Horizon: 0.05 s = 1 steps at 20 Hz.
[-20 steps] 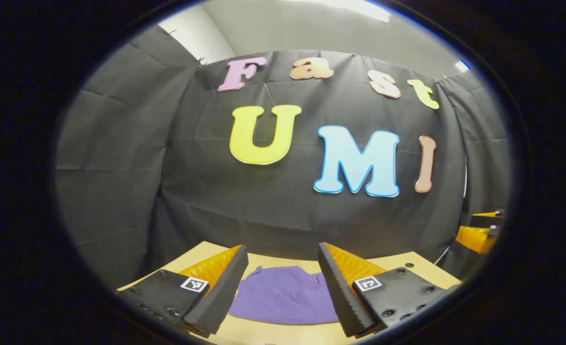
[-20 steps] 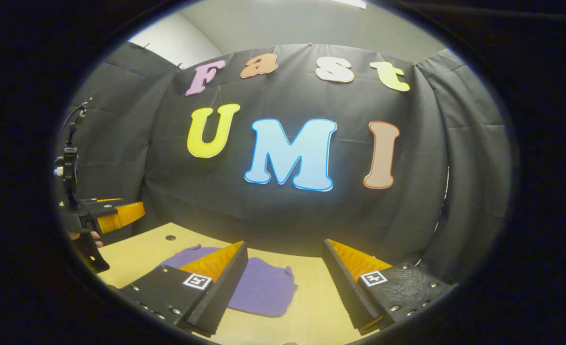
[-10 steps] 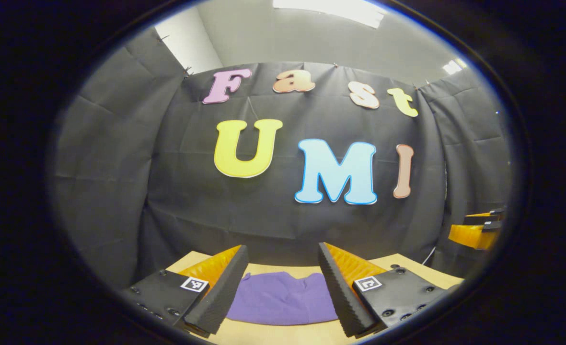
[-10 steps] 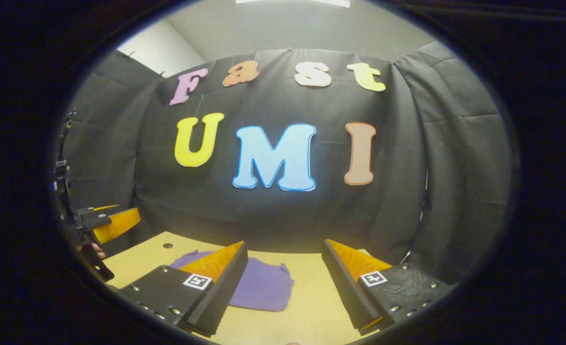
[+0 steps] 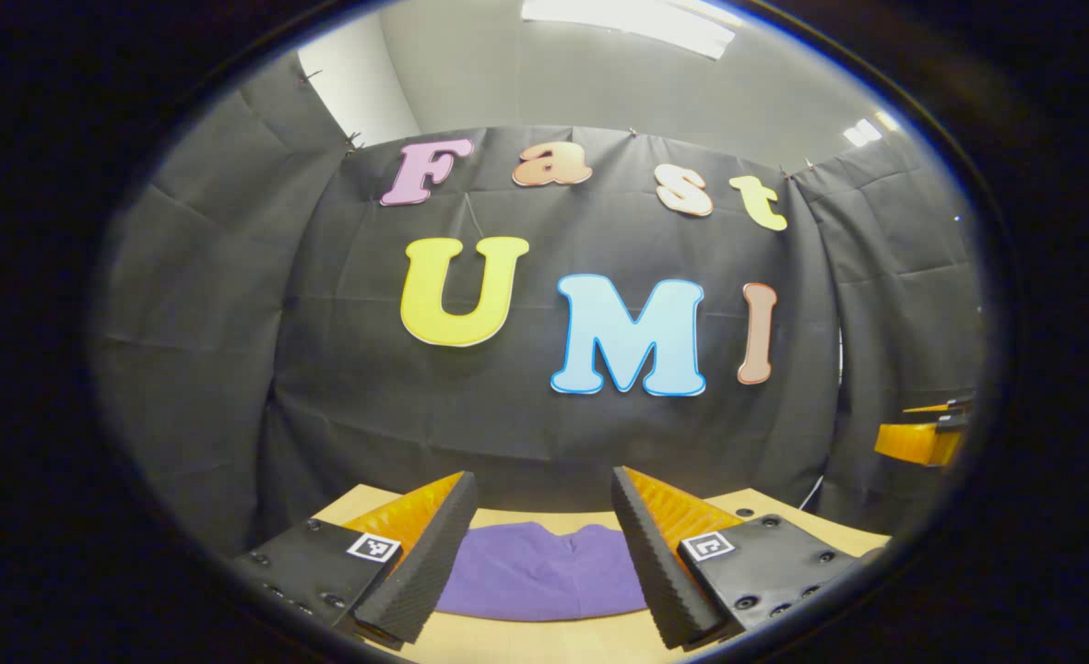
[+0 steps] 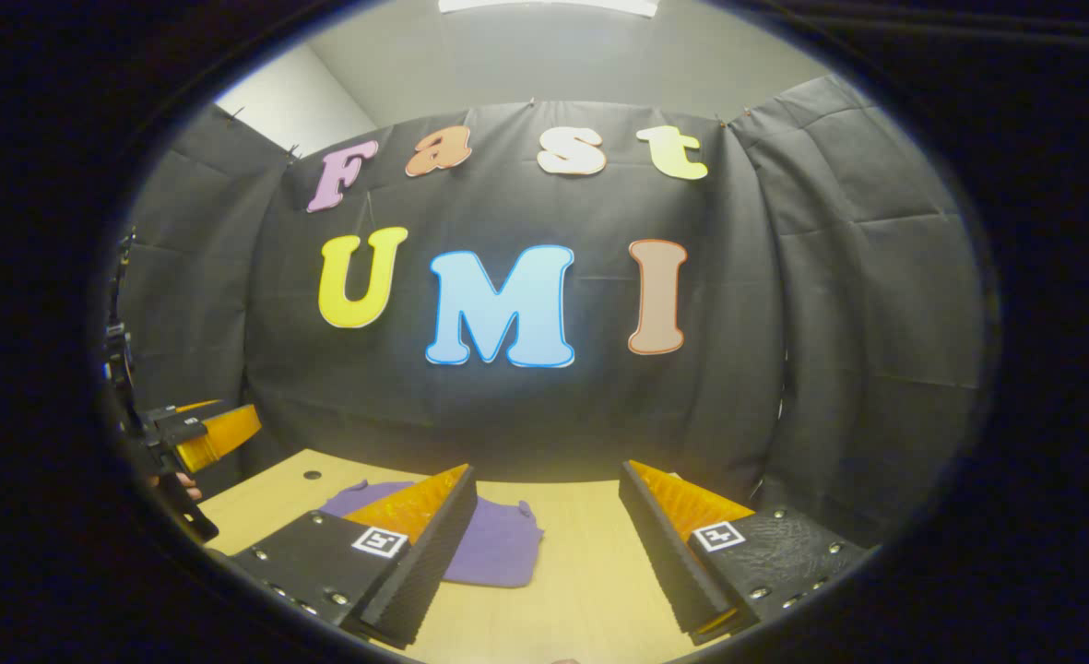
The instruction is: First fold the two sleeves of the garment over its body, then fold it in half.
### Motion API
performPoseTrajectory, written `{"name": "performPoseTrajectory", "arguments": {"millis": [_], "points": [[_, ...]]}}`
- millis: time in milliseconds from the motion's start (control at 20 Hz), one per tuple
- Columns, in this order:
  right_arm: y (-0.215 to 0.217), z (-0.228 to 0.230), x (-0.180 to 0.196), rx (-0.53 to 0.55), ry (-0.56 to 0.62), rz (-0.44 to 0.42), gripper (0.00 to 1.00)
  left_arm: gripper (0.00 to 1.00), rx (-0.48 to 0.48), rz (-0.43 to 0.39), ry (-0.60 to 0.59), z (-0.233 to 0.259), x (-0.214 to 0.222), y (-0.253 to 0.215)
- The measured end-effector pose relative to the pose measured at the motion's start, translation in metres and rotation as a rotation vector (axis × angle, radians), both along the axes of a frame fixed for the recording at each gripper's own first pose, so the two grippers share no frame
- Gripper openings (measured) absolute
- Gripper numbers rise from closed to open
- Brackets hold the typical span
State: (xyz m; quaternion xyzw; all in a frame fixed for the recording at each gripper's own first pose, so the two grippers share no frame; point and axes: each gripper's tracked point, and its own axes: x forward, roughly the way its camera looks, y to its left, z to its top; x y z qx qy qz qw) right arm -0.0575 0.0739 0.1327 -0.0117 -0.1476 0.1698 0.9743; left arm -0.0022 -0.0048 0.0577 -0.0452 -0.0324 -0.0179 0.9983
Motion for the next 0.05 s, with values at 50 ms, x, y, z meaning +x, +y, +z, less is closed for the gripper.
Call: {"name": "performPoseTrajectory", "arguments": {"millis": [50], "points": [[-0.0039,0.0029,0.0006,0.003,-0.010,0.004,0.96,0.92,-0.007,0.001,-0.003,0.0004,-0.0012,-0.0041]]}}
